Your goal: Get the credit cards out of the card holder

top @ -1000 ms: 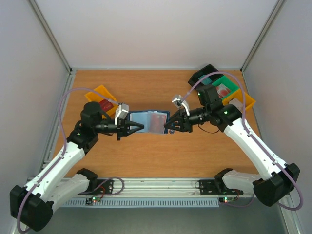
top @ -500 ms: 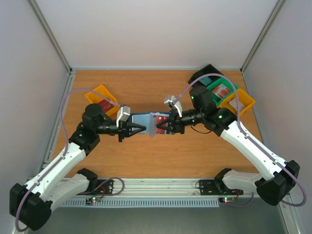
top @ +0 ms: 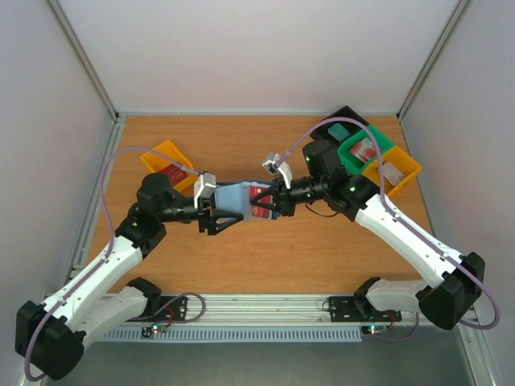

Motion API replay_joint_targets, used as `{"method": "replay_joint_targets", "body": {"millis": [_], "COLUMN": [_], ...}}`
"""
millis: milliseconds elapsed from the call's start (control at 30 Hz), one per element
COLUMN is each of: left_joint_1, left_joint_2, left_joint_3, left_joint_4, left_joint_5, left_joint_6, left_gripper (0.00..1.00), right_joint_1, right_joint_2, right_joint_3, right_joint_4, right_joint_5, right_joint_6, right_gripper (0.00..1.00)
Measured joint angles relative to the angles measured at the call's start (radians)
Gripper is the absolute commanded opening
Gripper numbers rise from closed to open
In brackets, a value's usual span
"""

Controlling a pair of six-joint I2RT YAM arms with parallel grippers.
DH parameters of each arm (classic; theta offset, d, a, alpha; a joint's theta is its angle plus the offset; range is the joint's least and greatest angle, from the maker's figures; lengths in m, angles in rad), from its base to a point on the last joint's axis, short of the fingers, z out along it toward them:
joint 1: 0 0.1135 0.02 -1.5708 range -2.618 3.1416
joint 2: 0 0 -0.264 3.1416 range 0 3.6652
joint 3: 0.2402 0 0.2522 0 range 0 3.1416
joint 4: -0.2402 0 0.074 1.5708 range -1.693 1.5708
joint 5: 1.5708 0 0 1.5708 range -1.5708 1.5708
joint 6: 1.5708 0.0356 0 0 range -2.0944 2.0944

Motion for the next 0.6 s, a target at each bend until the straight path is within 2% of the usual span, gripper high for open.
{"method": "replay_joint_targets", "body": {"millis": [100, 300, 500, 567, 600], "left_joint_1": [-0.003, -0.011, -0.022, -0.024, -0.025], "left_joint_2": [0.000, 0.005, 0.020, 0.019, 0.019], "left_joint_3": [0.000, 0.000, 0.001, 0.002, 0.004], "left_joint_4": [0.002, 0.008, 0.003, -0.006, -0.011], "left_joint_5": [-0.053, -0.126, -0.212, -0.227, -0.235], "left_joint_6": [-0.002, -0.001, 0.020, 0.024, 0.034], "left_gripper": [0.94, 0.86, 0.46, 0.35, 0.34], "right_joint_1": [0.002, 0.022, 0.033, 0.033, 0.033], "right_joint_2": [0.013, 0.022, 0.022, 0.021, 0.021], "right_joint_3": [0.011, 0.031, 0.042, 0.044, 0.047], "right_joint_4": [-0.004, -0.018, -0.044, -0.055, -0.064], "right_joint_5": [0.033, 0.090, 0.112, 0.109, 0.106], "right_joint_6": [0.024, 0.047, 0.046, 0.042, 0.037], "right_gripper": [0.01, 0.01, 0.01, 0.01, 0.01]}}
